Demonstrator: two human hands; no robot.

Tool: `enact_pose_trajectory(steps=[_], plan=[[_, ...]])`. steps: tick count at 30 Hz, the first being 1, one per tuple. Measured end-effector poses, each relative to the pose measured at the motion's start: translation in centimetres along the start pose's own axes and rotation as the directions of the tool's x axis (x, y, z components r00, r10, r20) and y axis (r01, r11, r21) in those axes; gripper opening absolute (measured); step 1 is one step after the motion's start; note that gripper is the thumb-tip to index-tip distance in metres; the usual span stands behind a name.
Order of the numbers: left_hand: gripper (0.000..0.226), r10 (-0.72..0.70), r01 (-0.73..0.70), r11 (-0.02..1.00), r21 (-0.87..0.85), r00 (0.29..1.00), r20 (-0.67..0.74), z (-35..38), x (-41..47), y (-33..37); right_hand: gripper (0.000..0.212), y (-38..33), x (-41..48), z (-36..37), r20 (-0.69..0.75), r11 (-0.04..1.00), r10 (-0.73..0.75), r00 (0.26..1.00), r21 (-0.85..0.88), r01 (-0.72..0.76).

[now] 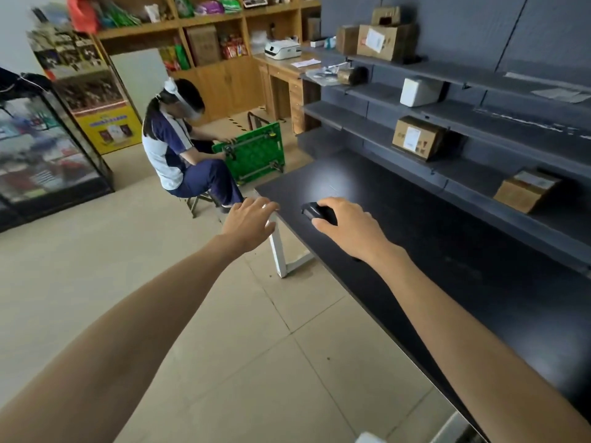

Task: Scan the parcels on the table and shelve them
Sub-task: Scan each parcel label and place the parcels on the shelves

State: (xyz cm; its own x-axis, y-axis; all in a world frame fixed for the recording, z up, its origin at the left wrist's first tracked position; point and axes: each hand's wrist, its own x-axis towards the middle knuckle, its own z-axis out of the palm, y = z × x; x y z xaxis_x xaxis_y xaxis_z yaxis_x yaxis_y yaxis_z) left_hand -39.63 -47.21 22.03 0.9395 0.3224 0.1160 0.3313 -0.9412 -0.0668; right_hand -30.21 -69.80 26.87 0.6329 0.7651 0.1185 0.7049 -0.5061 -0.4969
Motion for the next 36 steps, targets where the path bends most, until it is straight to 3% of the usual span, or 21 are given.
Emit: enact_pose_trajectory(steps=[9,16,23,36], plan=[[0.043,0.038,-0.034,0.998,-0.051,0.996,0.079,5.7,15.2,-5.9,0.046,5.8,15.4,3.7,0.064,0.986,0.166,0.984,0.022,-0.168],[0.044,0.040,-0.033,0.997,-0.069,0.994,0.101,7.0,30.8,-10.3,0.041,8.9,32.3,3.8,0.027,0.981,0.186,0.982,0.045,-0.187],[0.041,0.083,-0.071,0.994,-0.085,0.986,0.143,10.2,40.1,-14.9,0.046,11.4,41.6,6.0,0.070,0.959,0.274,0.959,0.056,-0.278],[0.040,0.364,-0.338,0.928,-0.156,0.910,0.196,16.8,63.2,-24.7,0.045,14.0,61.5,10.9,0.005,0.852,0.523,0.852,0.013,-0.523]])
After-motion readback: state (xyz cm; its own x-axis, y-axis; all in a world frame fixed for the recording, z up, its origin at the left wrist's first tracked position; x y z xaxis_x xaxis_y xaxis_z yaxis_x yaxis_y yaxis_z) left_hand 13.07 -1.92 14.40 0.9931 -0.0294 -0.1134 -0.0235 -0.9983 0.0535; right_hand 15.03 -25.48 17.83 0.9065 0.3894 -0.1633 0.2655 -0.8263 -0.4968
